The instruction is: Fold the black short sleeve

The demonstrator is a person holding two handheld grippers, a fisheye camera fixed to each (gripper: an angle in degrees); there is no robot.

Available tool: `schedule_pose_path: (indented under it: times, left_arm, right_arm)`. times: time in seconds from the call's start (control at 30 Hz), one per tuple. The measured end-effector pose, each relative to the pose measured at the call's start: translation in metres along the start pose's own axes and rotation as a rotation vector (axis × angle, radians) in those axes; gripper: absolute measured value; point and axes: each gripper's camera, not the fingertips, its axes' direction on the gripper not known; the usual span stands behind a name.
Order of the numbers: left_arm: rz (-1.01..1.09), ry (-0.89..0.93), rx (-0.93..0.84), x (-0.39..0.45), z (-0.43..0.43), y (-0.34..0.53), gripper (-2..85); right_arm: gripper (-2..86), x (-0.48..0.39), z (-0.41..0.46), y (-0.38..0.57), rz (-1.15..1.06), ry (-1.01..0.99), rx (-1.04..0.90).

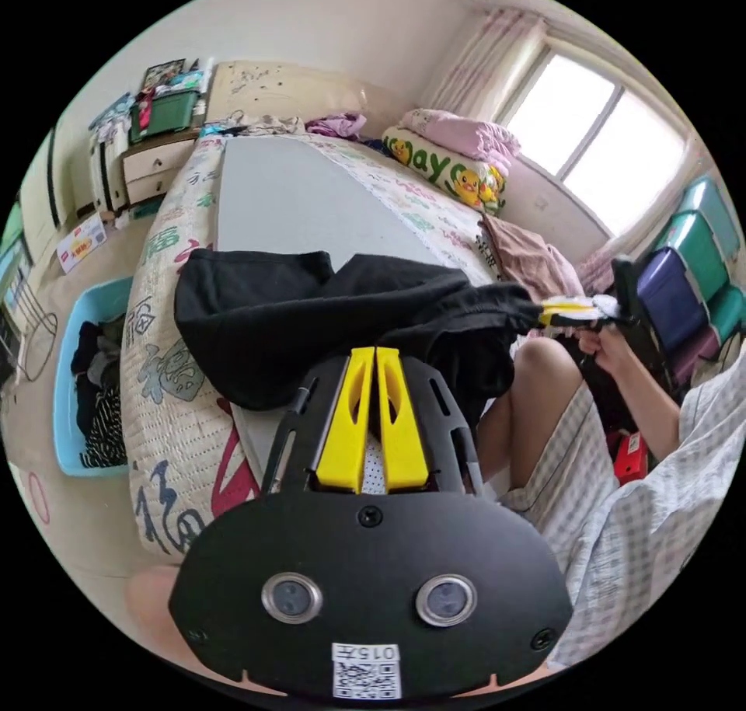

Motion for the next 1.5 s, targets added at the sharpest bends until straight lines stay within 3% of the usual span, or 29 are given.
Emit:
schedule_pose_path:
  times: [0.17, 0.3, 0.7, 0.87, 1.0, 1.23, 1.5]
  left_arm:
    - [-0.21, 0.161, 0.269, -0.021, -0.053, 0.04, -0.8]
    - [-0.186, 0.209, 0.493, 0.001, -0.11, 0.058, -0.9]
    - [-0.071, 0.318, 1.214, 0.119, -0.311, 0.107, -0.9]
    - [0.111, 0.139, 1.476, 0.2, -0.386, 0.154, -0.9]
    - [0.342, -0.105, 1.701, 0.274, -0.433, 0.194, -0.8]
    - [0.447, -0.328, 1.76, 0.304, -0.445, 0.177, -0.8]
    - [0.31, -0.378, 1.523, 0.211, -0.332, 0.024, -0.7]
  right_arm:
    - [0.8, 0.002, -0.052, 0.014, 0.211, -0.1, 0.281]
    - [0.3, -0.024, -0.132, 0.024, 0.275, -0.122, 0.587]
    - [0.0, -0.169, -0.347, 0.047, 0.074, -0.239, 1.358]
    - [0.0, -0.21, -0.41, 0.068, -0.058, -0.28, 1.535]
    - [-0.1, -0.248, -0.445, 0.087, -0.181, -0.15, 1.737]
    - [-0.1, -0.264, -0.446, 0.05, -0.245, -0.014, 1.793]
    - [0.2, -0.184, -0.348, -0.111, -0.166, 0.145, 1.542]
